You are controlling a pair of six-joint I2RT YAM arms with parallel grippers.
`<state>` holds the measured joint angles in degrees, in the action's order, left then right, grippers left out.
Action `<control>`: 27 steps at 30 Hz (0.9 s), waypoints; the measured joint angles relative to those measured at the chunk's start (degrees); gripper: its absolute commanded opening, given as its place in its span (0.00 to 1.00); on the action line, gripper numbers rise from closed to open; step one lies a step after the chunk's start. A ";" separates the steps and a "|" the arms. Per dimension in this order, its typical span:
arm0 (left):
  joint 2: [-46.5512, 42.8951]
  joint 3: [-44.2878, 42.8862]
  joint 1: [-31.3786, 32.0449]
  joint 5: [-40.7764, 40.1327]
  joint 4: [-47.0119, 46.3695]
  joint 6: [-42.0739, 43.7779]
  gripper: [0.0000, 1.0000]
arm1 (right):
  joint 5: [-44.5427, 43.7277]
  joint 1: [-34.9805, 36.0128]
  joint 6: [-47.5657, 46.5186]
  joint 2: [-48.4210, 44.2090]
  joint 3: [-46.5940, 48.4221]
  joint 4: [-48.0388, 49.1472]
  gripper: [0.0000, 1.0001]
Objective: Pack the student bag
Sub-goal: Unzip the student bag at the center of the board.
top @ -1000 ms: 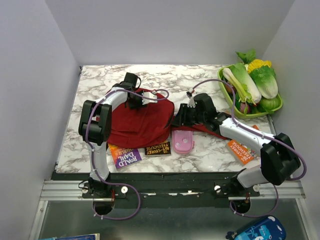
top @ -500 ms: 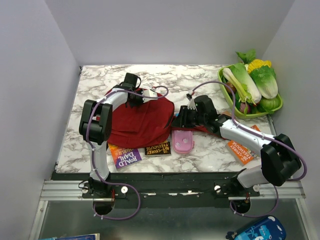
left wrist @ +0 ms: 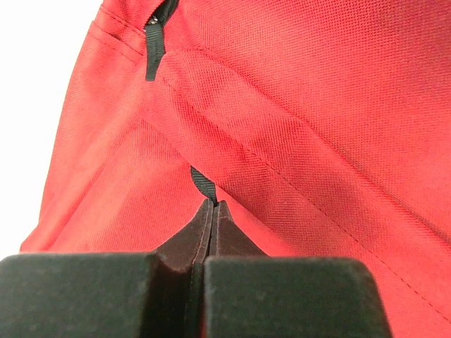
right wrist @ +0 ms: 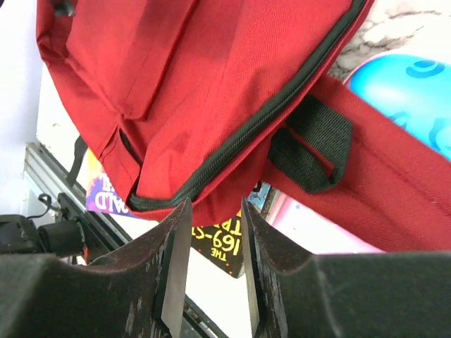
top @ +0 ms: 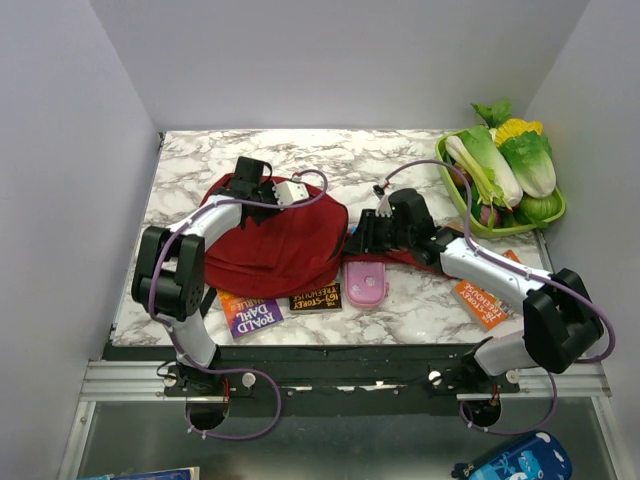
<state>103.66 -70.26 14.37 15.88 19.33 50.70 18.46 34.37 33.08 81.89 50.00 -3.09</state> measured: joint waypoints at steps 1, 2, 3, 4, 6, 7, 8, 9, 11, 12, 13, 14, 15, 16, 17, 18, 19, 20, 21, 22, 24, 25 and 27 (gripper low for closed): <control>-1.84 1.49 0.00 0.00 -0.81 -0.66 0.00 | -0.61 0.00 -0.35 -0.11 0.37 -0.59 0.42; -3.65 2.97 0.00 0.00 -1.16 -1.16 0.00 | -1.29 0.00 -0.81 -0.22 1.07 -1.44 0.42; -5.14 4.17 0.00 0.00 -1.31 -1.53 0.00 | -1.88 0.00 -1.33 -0.33 2.08 -2.40 0.42; -6.03 5.05 0.00 0.00 -1.62 -1.86 0.00 | -2.60 0.00 -1.81 -0.37 3.37 -3.30 0.43; -7.98 6.93 0.00 0.04 -1.60 -2.47 0.00 | -3.54 0.00 -2.62 -0.52 6.32 -4.04 0.51; -9.01 7.87 0.00 0.07 -1.51 -2.80 0.00 | -3.91 0.00 -2.93 -0.55 7.89 -4.20 0.56; -9.86 8.55 0.00 0.09 -1.27 -3.08 0.00 | -4.17 0.00 -3.15 -0.50 9.11 -4.37 0.65; -10.40 8.92 0.00 0.11 -1.14 -3.28 0.00 | -4.33 0.00 -3.41 -0.22 10.97 -4.44 0.67; -12.04 9.03 0.09 0.42 0.00 -4.17 0.00 | -4.52 -0.02 -3.72 0.98 14.49 -4.42 0.70; -12.87 8.85 0.13 0.70 0.44 -4.68 0.00 | -4.35 -0.04 -3.76 1.90 16.24 -4.46 0.70; -13.46 8.46 0.13 0.92 1.03 -5.01 0.00 | -3.78 -0.09 -3.69 3.82 19.19 -4.46 0.70; -14.10 7.78 0.13 1.38 1.75 -5.51 0.00 | -3.21 -0.11 -3.54 5.79 21.81 -4.17 0.70; -14.69 6.99 0.13 1.84 2.38 -6.12 0.00 | -2.32 -0.11 -3.08 7.91 24.35 -3.87 0.70; -15.21 6.16 0.13 2.29 3.34 -6.54 0.00 | -1.36 -0.11 -2.56 10.16 26.32 -3.19 0.70; -15.93 5.20 0.13 2.93 4.24 -7.30 0.00 | -0.68 -0.09 -2.03 11.67 27.36 -2.51 0.70; -16.41 4.57 0.13 3.45 4.76 -7.85 0.00 | 0.55 -0.09 -1.33 13.92 28.48 -1.77 0.69; -17.03 3.48 0.13 4.39 6.23 -8.63 0.00 | 1.29 -0.07 -0.35 15.72 28.96 -1.25 0.69; -17.51 2.54 0.13 4.98 7.26 -9.18 0.00 | 1.99 -0.04 0.46 17.55 29.35 -1.11 0.68; -17.86 2.01 0.13 5.57 7.85 -9.64 0.00 | 2.67 -0.04 1.27 19.54 29.86 -1.01 0.67; -18.29 1.66 0.13 6.14 8.44 -10.08 0.00 | 3.39 -0.02 2.08 21.59 30.56 -0.96 0.66; -19.10 1.60 0.13 7.08 9.68 -10.54 0.00 | 4.83 0.13 3.61 25.55 31.87 -0.68 0.66; -19.56 1.70 0.13 7.43 10.38 -10.71 0.00 | 5.31 0.24 4.31 27.28 32.41 -0.66 0.66; -20.20 2.23 0.13 7.85 10.84 -10.86 0.00 | 5.84 0.63 5.09 29.42 33.03 -0.55 0.64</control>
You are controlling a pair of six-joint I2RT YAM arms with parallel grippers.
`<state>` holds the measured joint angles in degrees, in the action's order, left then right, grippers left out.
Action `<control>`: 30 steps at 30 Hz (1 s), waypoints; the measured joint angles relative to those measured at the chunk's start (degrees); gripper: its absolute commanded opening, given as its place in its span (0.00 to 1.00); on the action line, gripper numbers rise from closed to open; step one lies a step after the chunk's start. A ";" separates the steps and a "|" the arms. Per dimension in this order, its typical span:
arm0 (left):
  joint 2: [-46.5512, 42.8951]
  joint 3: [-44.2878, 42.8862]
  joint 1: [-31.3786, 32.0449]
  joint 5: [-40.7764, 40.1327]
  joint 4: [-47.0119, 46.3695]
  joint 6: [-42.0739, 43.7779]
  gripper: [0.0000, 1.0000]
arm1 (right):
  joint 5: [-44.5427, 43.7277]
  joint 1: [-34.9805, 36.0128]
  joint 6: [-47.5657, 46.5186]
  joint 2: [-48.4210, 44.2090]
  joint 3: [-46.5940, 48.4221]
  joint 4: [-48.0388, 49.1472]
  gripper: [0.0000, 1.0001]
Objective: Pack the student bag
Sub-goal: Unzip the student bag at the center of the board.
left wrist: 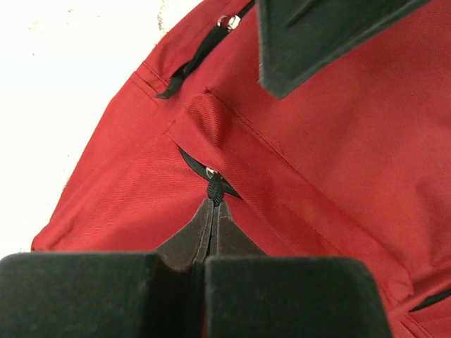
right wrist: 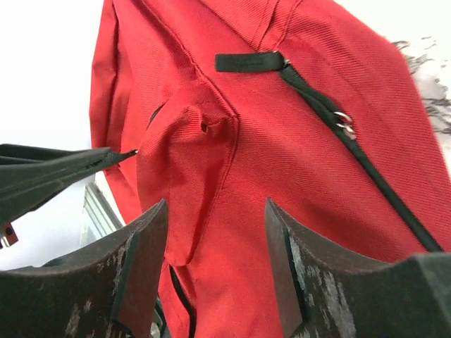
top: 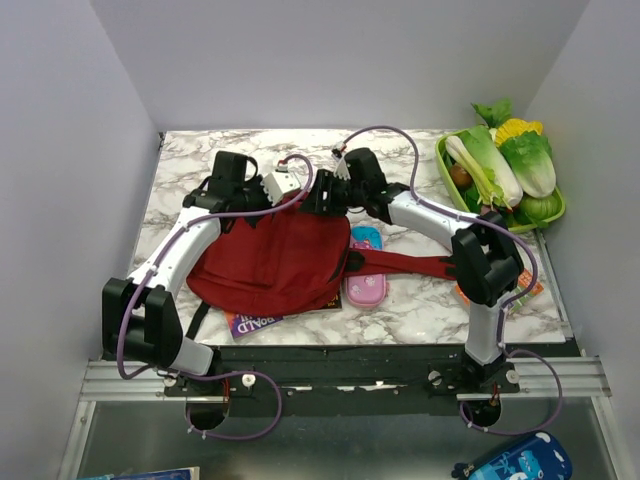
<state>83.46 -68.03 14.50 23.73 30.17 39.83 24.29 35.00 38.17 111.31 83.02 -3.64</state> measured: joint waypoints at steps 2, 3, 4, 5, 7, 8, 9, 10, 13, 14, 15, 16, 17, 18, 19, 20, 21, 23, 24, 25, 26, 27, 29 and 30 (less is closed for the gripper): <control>-1.11 1.46 0.00 0.57 0.26 0.00 0.00 | 0.63 0.63 0.44 0.90 0.11 0.50 0.63; -1.49 2.03 0.00 0.72 0.39 0.00 0.00 | 0.98 0.94 0.79 0.98 0.11 1.01 0.63; -1.86 2.75 0.00 0.96 0.39 0.02 0.00 | 1.36 1.07 0.94 0.98 0.11 1.73 0.63; -2.12 3.45 0.00 1.07 0.39 0.04 0.00 | 1.77 1.18 1.16 0.98 0.09 2.82 0.63; -2.25 4.52 0.00 1.44 0.42 0.13 0.00 | 2.58 1.57 2.14 0.98 0.04 5.20 0.62; -2.25 4.81 0.00 1.49 0.39 0.15 0.00 | 2.89 1.66 2.78 1.05 0.04 6.23 0.62; -2.23 5.11 0.00 1.70 0.42 0.17 0.00 | 3.28 1.68 3.54 1.18 0.04 7.23 0.61; -2.23 5.18 0.00 1.88 0.42 0.15 0.00 | 3.61 1.68 4.24 1.40 0.04 8.26 0.60; -2.23 5.18 0.00 2.34 0.24 0.13 0.00 | 3.78 1.68 6.19 2.80 0.11 10.16 0.56; -2.19 5.18 0.00 2.45 0.22 0.13 0.00 | 3.76 1.70 6.58 3.41 0.13 10.12 0.55; -2.14 5.18 0.00 2.51 0.22 0.13 0.00 | 3.61 1.70 6.97 4.02 0.13 9.94 0.54; -2.12 5.18 0.00 2.56 0.22 0.13 0.00 | 3.34 1.70 7.34 4.57 0.13 9.60 0.54; -2.10 5.18 0.00 2.64 0.22 0.13 0.00 | 3.06 1.70 7.54 4.98 0.13 9.20 0.55; -2.03 5.18 0.00 2.71 0.20 0.15 0.00 | 2.54 1.75 7.96 5.27 0.13 8.72 0.55; -1.99 5.18 0.00 2.73 0.20 0.17 0.00 | 1.92 1.81 8.28 5.42 0.13 8.20 0.55; -1.90 5.18 0.00 2.75 0.20 0.20 0.00 | 1.60 1.86 8.41 5.51 0.17 7.78 0.55; -1.79 5.18 0.00 2.78 0.20 0.33 0.00 | 0.92 1.99 8.70 5.60 0.33 7.28 0.55; -1.66 5.18 0.00 2.80 0.13 0.61 0.00 | 0.31 2.38 9.05 6.10 1.09 6.97 0.55; -1.64 5.22 0.00 2.80 0.09 0.63 0.00 | 0.04 2.58 9.25 6.38 1.53 6.99 0.55; -1.64 5.38 0.00 2.82 -0.17 0.66 0.00 | -0.20 2.86 9.46 6.82 2.10 6.97 0.55; -1.64 5.55 0.00 2.82 -0.31 0.68 0.00 | -0.42 3.15 9.79 7.19 2.60 7.06 0.55; -1.64 5.77 0.00 2.84 -0.42 0.70 0.00 | -0.59 3.43 9.97 7.58 3.04 7.06 0.55; -1.64 6.16 0.00 2.86 -0.50 0.76 0.00 | -0.85 3.98 10.29 8.33 3.65 7.08 0.54; -1.64 6.32 0.00 2.89 -0.52 0.79 0.00 | -1.09 4.09 10.47 8.92 4.11 7.06 0.54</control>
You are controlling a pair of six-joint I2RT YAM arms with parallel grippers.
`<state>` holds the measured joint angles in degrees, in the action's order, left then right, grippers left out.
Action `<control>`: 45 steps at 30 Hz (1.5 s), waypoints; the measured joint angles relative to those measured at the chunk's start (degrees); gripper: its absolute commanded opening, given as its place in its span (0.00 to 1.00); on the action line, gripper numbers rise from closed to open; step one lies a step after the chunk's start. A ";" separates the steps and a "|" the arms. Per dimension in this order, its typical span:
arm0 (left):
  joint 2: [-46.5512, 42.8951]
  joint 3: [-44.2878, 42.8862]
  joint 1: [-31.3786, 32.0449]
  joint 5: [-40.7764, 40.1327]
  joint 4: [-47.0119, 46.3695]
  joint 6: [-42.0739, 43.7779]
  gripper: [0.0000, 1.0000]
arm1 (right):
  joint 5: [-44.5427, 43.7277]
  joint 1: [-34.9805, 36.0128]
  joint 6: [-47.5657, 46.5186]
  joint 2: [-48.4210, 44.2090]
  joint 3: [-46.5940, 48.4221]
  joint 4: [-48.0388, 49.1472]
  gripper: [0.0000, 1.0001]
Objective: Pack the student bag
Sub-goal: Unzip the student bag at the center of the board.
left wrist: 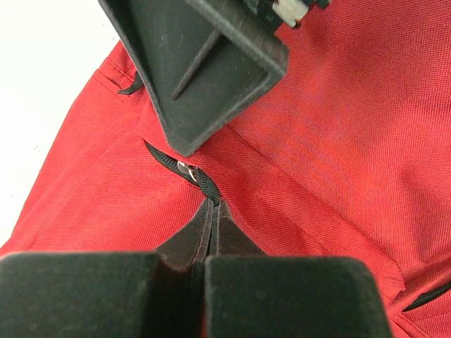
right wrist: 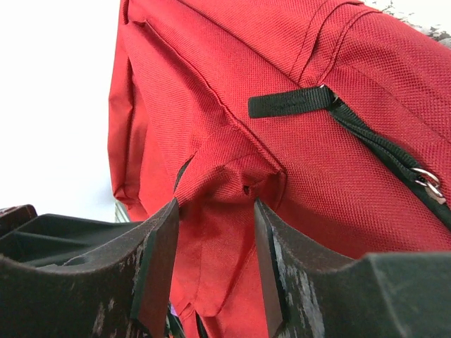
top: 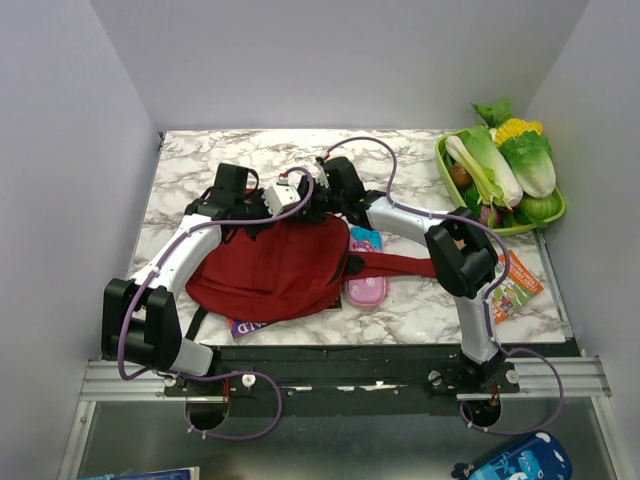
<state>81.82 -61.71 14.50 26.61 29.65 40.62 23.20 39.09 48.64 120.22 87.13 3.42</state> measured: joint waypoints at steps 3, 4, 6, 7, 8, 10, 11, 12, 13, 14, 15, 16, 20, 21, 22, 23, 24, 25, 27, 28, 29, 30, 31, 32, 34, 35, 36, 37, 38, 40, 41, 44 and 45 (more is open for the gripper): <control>0.00 0.13 0.00 0.02 0.00 0.09 0.00 | -0.50 0.42 0.42 1.14 0.85 -0.02 0.51; 0.00 0.15 0.00 0.02 0.00 0.11 0.00 | -0.68 0.52 0.44 1.51 1.09 0.00 0.49; 0.00 0.20 0.00 0.02 0.02 0.28 0.00 | -1.05 0.61 0.70 2.16 1.60 0.00 0.42; 0.00 0.24 0.00 0.02 0.02 0.31 0.00 | -1.27 0.61 0.79 2.45 1.84 0.02 0.38; 0.00 0.37 0.00 0.02 0.04 0.35 0.00 | -1.44 0.68 0.76 2.58 1.86 0.04 0.30; 0.00 0.68 0.00 0.07 0.04 0.52 0.00 | -2.03 0.72 0.52 2.69 1.86 0.02 0.22; 0.00 0.94 0.00 0.09 0.11 0.72 0.00 | -2.49 0.72 0.28 2.69 1.86 0.00 0.14; 0.00 1.22 0.00 0.09 0.11 0.83 0.00 | -2.91 0.81 0.15 2.69 1.86 -0.04 0.11; -0.02 1.68 0.04 0.11 0.13 1.14 0.00 | -3.39 0.96 -0.20 2.69 1.86 -0.02 0.08; -0.02 2.01 0.04 0.09 0.17 1.27 0.00 | -3.80 0.98 -0.35 2.69 1.86 -0.02 0.04; -0.02 2.40 0.11 0.09 0.22 1.40 0.00 | -4.33 1.07 -0.59 2.69 1.86 -0.02 0.03; -0.04 2.69 0.15 0.07 0.24 1.53 0.00 | -4.79 1.18 -0.68 2.69 1.84 -0.02 0.03; -0.66 4.59 0.13 -0.07 -0.09 3.04 0.00 | -6.36 1.46 -1.29 2.67 1.53 0.07 0.01; -1.01 5.60 0.15 -0.31 -0.33 3.61 0.00 | -6.64 1.46 -1.53 2.67 1.44 0.07 0.01; -1.29 6.73 0.13 -0.59 -0.61 4.04 0.00 | -6.95 1.46 -1.77 2.67 1.38 0.04 0.01; -1.42 7.61 0.13 -0.94 -0.70 4.44 0.00 | -7.28 1.46 -2.01 2.64 1.29 0.04 0.01; -1.44 8.68 0.02 -1.44 -0.94 4.87 0.00 | -7.61 1.46 -2.23 2.56 1.07 0.07 0.01; -1.46 9.46 -0.15 -1.86 -1.29 5.18 0.00 | -7.93 1.46 -2.40 2.45 0.85 0.04 0.01; -1.73 11.17 -0.42 -2.89 -1.64 5.73 0.00 | -8.41 1.49 -2.75 2.43 0.70 0.02 0.01; -1.95 11.76 -0.61 -3.19 -1.60 5.95 0.00 | -8.59 1.49 -2.86 2.43 0.68 0.00 0.01; -2.19 12.00 -0.79 -3.43 -1.29 6.14 0.00 | -8.74 1.49 -2.97 2.43 0.68 0.00 0.01; -2.62 12.04 -1.01 -3.63 -1.03 6.38 0.00 | -8.79 1.49 -3.08 2.43 0.68 0.00 0.01; -3.15 12.02 -1.14 -3.72 -0.92 6.54 0.00 | -8.92 1.53 -3.15 2.43 0.68 0.02 0.01; -3.82 12.00 -1.31 -3.72 -0.37 6.93 0.00 | -8.98 1.55 -3.17 2.43 0.68 0.02 0.01; -5.44 11.93 -1.42 -3.74 1.77 7.93 0.00 | -9.22 1.60 -3.21 2.43 0.68 0.02 0.01; -6.43 11.93 -1.46 -3.72 3.19 8.57 0.00 | -9.29 1.62 -3.23 2.43 0.68 0.02 0.01; -7.52 11.93 -1.62 -3.69 4.87 9.35 0.00 | -9.38 1.62 -3.23 2.43 0.68 0.04 0.01; -8.66 11.96 -1.84 -3.67 6.67 10.05 0.00 | -9.55 1.64 -3.23 2.43 0.68 0.04 0.01; -9.73 12.04 -2.16 -3.67 8.37 10.84 0.00 | -9.68 1.66 -3.21 2.43 0.68 0.04 0.01; -11.87 12.66 -2.62 -3.65 11.30 12.31 0.00 | -10.01 1.70 -3.08 2.43 0.70 0.04 0.01; -13.35 13.60 -2.82 -3.67 12.52 12.90 0.00 | -10.10 1.73 -3.02 2.43 0.74 0.04 0.01; -17.51 17.27 -2.89 -3.67 15.54 13.68 0.09 | -10.10 1.73 -2.60 2.43 0.79 0.11 0.01; -19.10 18.75 -2.89 -3.67 16.48 13.88 0.22 | -10.05 1.73 -2.43 2.43 0.79 0.11 0.01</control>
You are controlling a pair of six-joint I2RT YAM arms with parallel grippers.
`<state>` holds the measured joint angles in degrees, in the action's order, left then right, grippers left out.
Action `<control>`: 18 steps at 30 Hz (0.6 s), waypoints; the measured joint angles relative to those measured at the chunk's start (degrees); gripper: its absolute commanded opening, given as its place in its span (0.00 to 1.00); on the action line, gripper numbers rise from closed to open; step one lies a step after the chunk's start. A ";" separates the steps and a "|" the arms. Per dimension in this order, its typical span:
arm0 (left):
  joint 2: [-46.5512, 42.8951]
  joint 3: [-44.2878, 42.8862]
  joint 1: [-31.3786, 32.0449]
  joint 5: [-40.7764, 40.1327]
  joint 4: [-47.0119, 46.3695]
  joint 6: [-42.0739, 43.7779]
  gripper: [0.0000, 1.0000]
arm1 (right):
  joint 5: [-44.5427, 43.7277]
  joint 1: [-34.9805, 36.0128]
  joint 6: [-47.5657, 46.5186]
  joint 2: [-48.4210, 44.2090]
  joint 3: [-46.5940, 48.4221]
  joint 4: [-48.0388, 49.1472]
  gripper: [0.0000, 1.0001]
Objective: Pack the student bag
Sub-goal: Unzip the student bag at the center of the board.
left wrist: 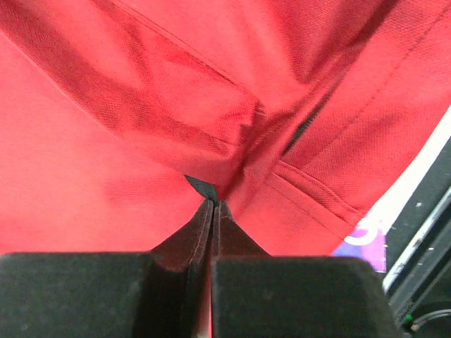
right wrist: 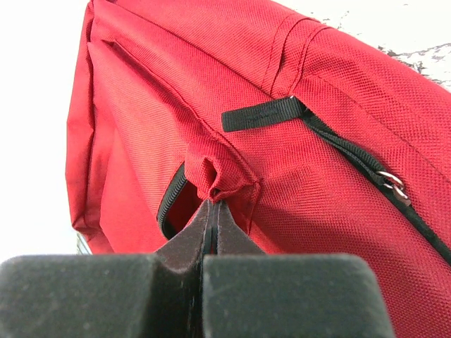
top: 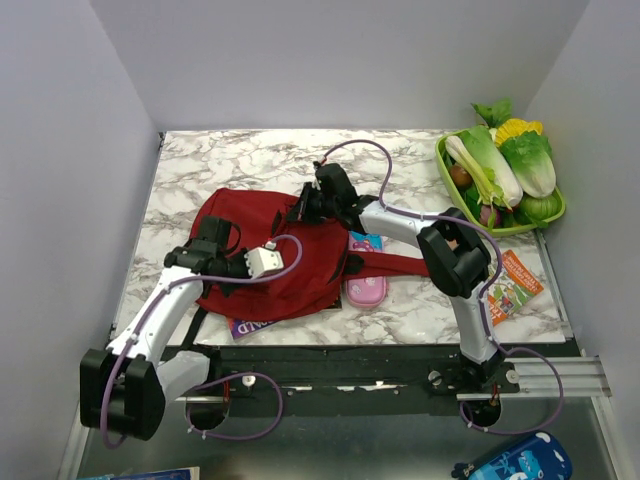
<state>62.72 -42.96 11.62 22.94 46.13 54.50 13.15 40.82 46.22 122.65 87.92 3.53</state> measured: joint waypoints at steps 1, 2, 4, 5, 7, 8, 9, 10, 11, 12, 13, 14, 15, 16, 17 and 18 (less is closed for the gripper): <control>-0.98 0.92 0.00 0.00 0.39 0.04 0.56 | 0.09 0.02 0.28 0.00 0.00 0.00 0.01; -2.08 1.88 0.00 0.00 0.52 0.04 0.70 | 0.17 0.07 0.33 0.00 0.00 0.00 0.01; -3.17 2.64 0.00 -0.11 1.14 -1.27 0.81 | 0.13 0.04 0.37 0.00 0.00 0.33 0.01; -3.56 2.89 0.00 -0.13 0.83 -2.69 0.84 | 0.15 0.04 0.42 0.00 -0.02 0.46 0.01; -3.74 2.75 0.00 -0.37 -1.29 -6.54 0.85 | 0.17 0.04 0.39 0.00 -0.28 1.01 0.01; -3.43 2.19 0.00 -0.68 -2.95 -9.42 0.85 | 0.17 0.04 0.37 -0.11 -0.79 1.49 0.01; -2.64 1.01 -0.02 -1.11 -5.33 -12.46 0.86 | 0.17 0.07 0.37 -0.33 -1.53 1.90 0.01; -1.86 -0.31 -0.04 -1.49 -7.32 -14.62 0.86 | 0.17 0.04 0.33 -0.61 -2.43 2.27 0.01; -0.46 -2.10 -0.13 -1.88 -9.60 -17.73 0.86 | 0.17 0.04 0.28 -0.87 -3.28 2.58 0.01; 1.31 -4.20 -0.15 -2.43 -12.46 -20.74 0.86 | 0.17 0.04 0.26 -1.18 -4.09 2.80 0.01; 3.04 -6.23 -0.17 -3.08 -15.21 -23.67 0.86 | 0.20 0.07 0.24 -1.46 -4.74 2.86 0.01; 4.35 -7.78 -0.22 -3.50 -17.07 -25.75 0.88 | 0.24 0.04 0.22 -1.73 -5.25 2.89 0.01; 6.71 -10.10 -0.26 -4.28 -19.45 -29.07 0.89 | 0.31 0.04 0.22 -1.95 -5.60 2.95 0.01; 8.22 -11.67 -0.26 -4.59 -21.20 -31.01 0.90 | 0.44 0.04 0.17 -2.21 -5.90 2.97 0.01; 10.19 -13.46 -0.24 -5.01 -22.62 -33.24 0.90 | 0.63 0.04 0.17 -2.38 -6.10 2.99 0.01; 11.50 -14.51 -0.20 -5.42 -23.76 -34.58 0.91 | 0.83 0.04 0.15 -2.49 -6.21 3.15 0.01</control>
<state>74.22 -57.47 11.42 17.52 22.37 19.92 13.98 40.86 46.37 120.16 81.71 6.68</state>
